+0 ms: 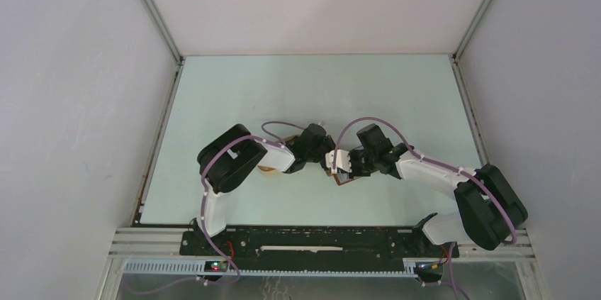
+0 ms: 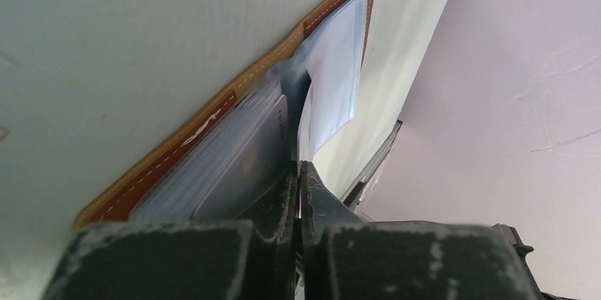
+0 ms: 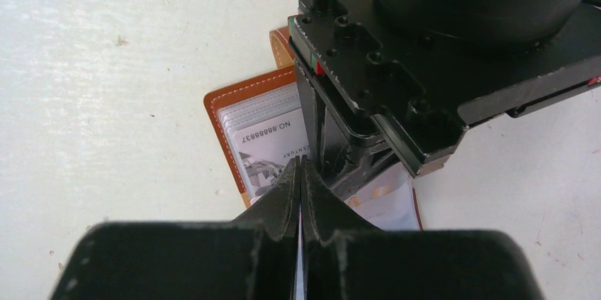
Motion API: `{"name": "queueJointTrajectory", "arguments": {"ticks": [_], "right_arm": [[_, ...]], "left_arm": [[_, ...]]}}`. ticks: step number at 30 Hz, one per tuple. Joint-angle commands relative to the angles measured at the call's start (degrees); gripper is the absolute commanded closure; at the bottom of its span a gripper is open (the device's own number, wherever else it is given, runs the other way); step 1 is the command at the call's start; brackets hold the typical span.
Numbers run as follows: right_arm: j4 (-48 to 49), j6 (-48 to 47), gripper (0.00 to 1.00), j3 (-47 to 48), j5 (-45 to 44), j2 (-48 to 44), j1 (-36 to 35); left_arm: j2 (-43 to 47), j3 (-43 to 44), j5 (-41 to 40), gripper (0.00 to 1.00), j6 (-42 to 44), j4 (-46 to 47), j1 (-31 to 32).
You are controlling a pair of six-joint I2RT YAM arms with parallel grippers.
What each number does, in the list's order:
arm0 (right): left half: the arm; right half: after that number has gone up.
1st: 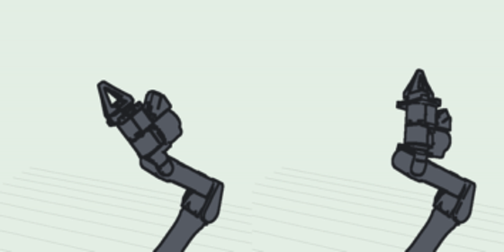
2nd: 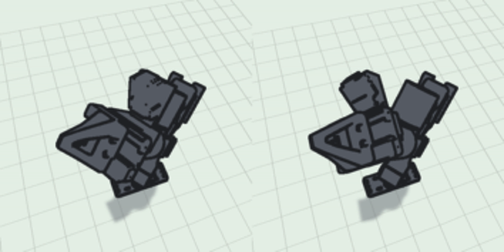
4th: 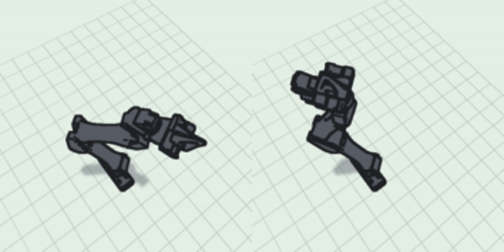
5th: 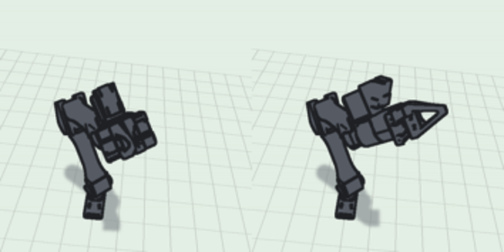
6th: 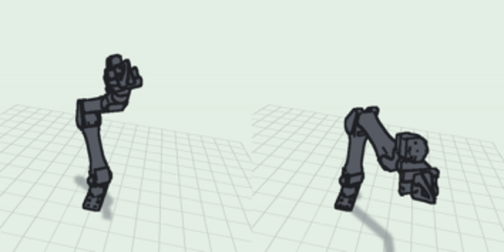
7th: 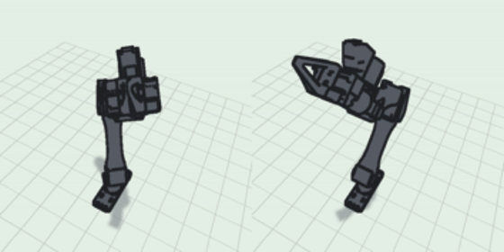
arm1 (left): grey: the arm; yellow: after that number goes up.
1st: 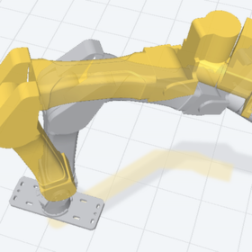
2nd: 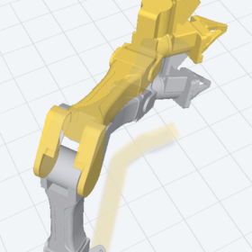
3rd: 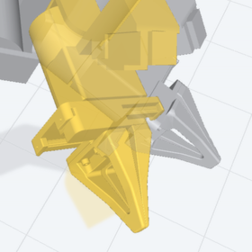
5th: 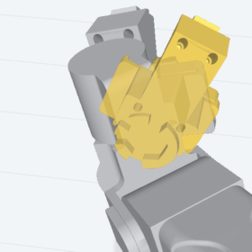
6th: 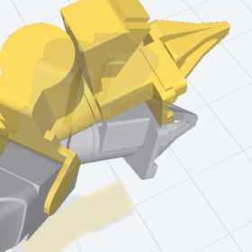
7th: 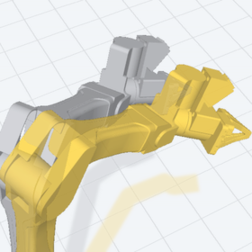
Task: Put the credit cards into the card holder
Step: Insert the credit card into the card holder.
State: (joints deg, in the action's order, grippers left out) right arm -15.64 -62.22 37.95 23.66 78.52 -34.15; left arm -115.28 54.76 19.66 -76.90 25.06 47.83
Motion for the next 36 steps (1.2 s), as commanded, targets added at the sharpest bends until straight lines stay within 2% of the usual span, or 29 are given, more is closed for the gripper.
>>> {"name": "queueJointTrajectory", "arguments": {"ticks": [1,18,30,36], "right_arm": [[-1.4,0.7,0.95,0.3,0.9,-1.8,-0.1],[-4.7,-0.4,0.94,1.2,2.2,-1.2,2.3],[-7.6,-2.0,0.94,1.2,1.9,-0.4,3.7],[-7.7,-1.6,0.94,1.1,2.6,-0.3,3.6]], "left_arm": [[2.4,-3.6,-2.5,0.97,-2.3,-0.8,-0.1],[1.7,-4.9,-6.2,0.98,-8.2,3.4,0.7],[1.4,-5.3,-5.9,0.91,-8.7,3.9,1.0],[1.5,-5.7,-5.6,0.95,-9.1,4.3,1.0]]}}
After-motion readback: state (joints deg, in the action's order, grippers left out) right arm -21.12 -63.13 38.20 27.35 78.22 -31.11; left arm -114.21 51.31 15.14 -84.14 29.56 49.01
